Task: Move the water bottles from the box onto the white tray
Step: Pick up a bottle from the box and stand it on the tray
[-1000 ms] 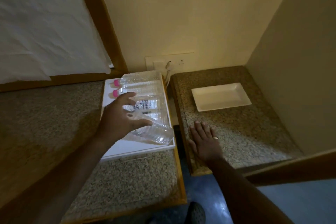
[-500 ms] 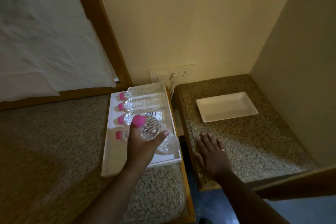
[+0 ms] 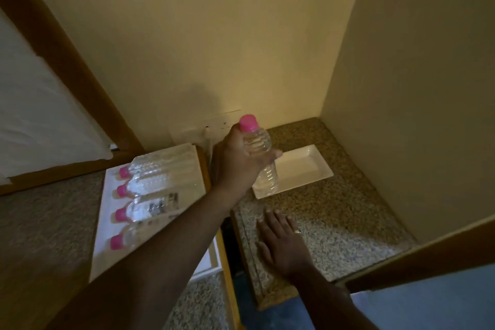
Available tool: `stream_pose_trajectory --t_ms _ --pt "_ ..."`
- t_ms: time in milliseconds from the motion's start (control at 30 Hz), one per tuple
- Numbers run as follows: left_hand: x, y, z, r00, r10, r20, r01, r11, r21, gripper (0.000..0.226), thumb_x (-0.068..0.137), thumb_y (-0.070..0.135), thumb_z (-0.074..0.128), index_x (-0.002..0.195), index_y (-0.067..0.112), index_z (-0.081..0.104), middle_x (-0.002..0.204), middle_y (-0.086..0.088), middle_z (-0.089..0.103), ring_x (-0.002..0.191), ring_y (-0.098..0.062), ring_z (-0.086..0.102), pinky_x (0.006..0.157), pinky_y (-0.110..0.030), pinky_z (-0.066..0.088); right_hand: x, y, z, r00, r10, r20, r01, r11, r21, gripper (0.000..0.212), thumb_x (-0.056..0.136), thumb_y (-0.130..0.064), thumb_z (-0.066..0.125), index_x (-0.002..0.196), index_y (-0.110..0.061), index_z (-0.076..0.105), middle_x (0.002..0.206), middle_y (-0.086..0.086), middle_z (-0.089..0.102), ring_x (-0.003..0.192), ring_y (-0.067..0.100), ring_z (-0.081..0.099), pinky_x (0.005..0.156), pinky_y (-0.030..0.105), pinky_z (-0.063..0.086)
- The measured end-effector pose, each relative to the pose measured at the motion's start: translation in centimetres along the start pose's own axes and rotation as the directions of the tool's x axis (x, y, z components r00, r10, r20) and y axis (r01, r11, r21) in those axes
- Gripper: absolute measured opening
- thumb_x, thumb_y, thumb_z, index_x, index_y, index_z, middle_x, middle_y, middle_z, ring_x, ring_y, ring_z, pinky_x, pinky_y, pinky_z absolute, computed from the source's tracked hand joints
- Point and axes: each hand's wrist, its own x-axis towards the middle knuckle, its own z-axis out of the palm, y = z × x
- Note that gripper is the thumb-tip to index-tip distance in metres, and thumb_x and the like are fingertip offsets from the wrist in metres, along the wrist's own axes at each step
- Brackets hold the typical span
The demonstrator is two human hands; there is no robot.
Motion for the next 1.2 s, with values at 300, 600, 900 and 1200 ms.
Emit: stream_pose_trajectory --t_ms 300,600,900,1200 --pt "8.7 -1.4 12.9 0.993 0.043 0.109 -0.05 0.997 0.064 0.068 0.064 0.026 0.088 0.122 0.013 0.056 0.116 -0.008 0.065 0.106 -0.025 0.062 0.092 -0.041 0.051 -0.1 1.0 0.9 0.995 -0.023 -0.099 0.03 0.998 0.064 0.055 0.096 -0.046 0.048 0.142 -0.018 0.048 0.157 0.013 0.035 0.143 0.034 0.032 0.115 0.057 0.024" --pt "8.9 -4.1 17.8 0.99 0.014 0.144 -0.023 0.998 0.063 0.069 0.064 0.028 0.089 0.123 0.013 0.056 0.117 -0.009 0.066 0.109 -0.026 0.062 0.094 -0.043 0.052 -0.2 1.1 1.1 0.993 -0.015 -0.114 0.031 0.991 0.133 0.055 0.097 -0.044 0.045 0.146 -0.018 0.04 0.16 0.013 0.03 0.149 0.032 0.016 0.121 0.051 0.006" --pt "9.3 -4.2 17.7 0.985 0.021 0.17 -0.042 0.992 0.122 0.079 0.058 0.037 0.089 0.125 0.013 0.054 0.12 -0.011 0.063 0.11 -0.028 0.061 0.094 -0.045 0.051 1.6 1.7 0.4 0.995 -0.058 -0.08 0.068 0.989 0.131 0.061 0.094 -0.04 0.055 0.145 -0.01 0.04 0.154 0.02 0.037 0.144 0.037 0.024 0.117 0.054 0.015" --pt "9.0 -4.5 18.0 0.984 0.043 0.174 -0.063 0.992 0.108 0.08 0.06 0.035 0.089 0.126 0.012 0.051 0.119 -0.011 0.064 0.108 -0.028 0.062 0.092 -0.04 0.052 0.5 6.6 -1.2 0.998 0.007 -0.066 0.001 0.993 0.119 0.058 0.099 -0.042 0.048 0.144 -0.007 0.042 0.151 0.021 0.042 0.14 0.038 0.034 0.11 0.057 0.033"
